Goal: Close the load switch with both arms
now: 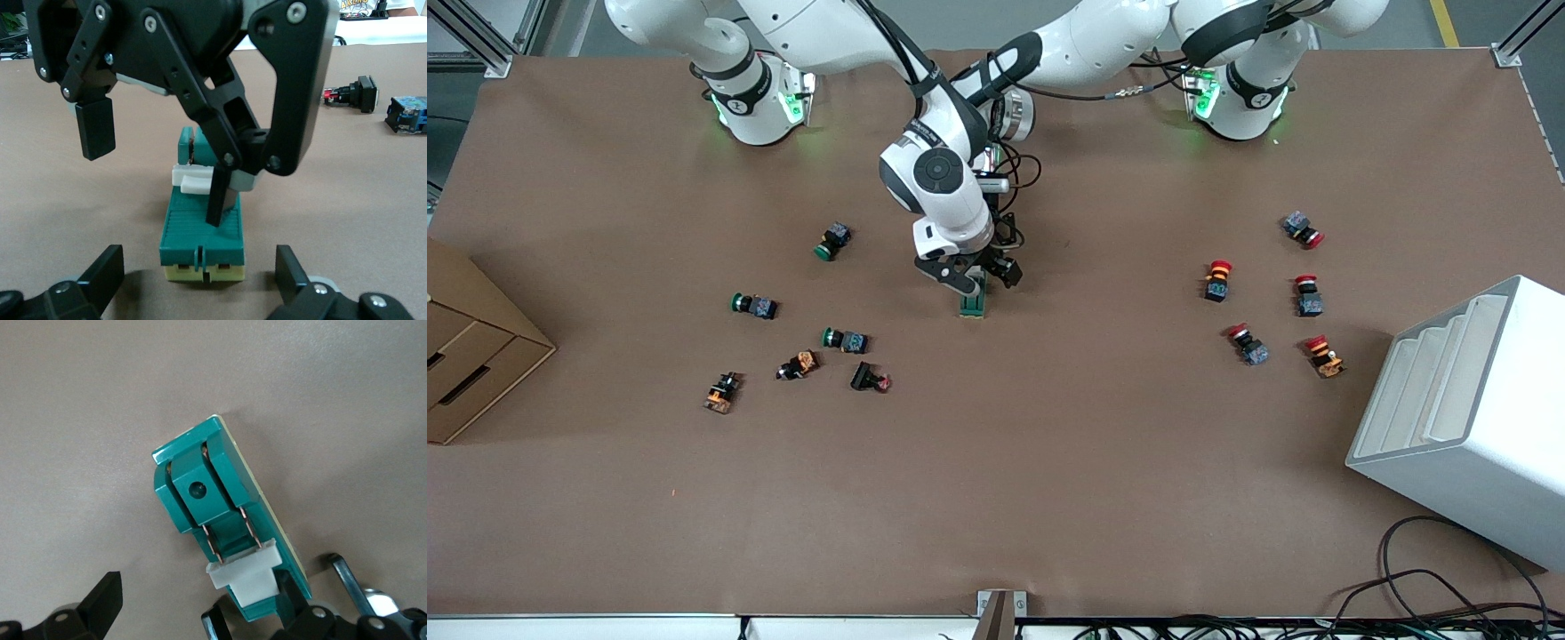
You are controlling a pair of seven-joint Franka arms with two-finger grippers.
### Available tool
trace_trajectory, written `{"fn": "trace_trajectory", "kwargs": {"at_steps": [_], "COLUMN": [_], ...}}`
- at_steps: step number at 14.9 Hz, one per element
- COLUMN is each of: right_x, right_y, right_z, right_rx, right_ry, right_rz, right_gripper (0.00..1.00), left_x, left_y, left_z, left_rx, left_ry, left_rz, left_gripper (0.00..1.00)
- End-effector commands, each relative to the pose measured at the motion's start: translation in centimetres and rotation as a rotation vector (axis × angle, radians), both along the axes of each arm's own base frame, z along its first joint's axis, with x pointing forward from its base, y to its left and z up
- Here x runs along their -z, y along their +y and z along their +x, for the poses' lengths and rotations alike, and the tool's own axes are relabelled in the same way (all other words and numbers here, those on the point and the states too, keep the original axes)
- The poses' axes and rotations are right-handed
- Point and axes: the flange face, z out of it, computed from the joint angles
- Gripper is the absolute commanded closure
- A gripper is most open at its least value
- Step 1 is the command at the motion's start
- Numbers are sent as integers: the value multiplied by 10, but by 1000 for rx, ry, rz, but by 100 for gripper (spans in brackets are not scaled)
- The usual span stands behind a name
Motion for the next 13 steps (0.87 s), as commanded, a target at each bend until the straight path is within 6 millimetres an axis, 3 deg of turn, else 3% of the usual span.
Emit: {"fn": "trace_trajectory", "kwargs": {"at_steps": [1,13], "right_x": [-7,-39], "right_y": [8,-1], "right_z": [6,51], "right_rx": [27,89], "right_ry": [-33,-76], "right_rz": [54,106], "right_gripper": [0,0], "left_x": [23,25], "left_y": [6,6], "left_z": [-11,-10], "left_rx": [8,8], "left_ry": [20,15], "left_rz": [21,25], "left_gripper": [0,0]}}
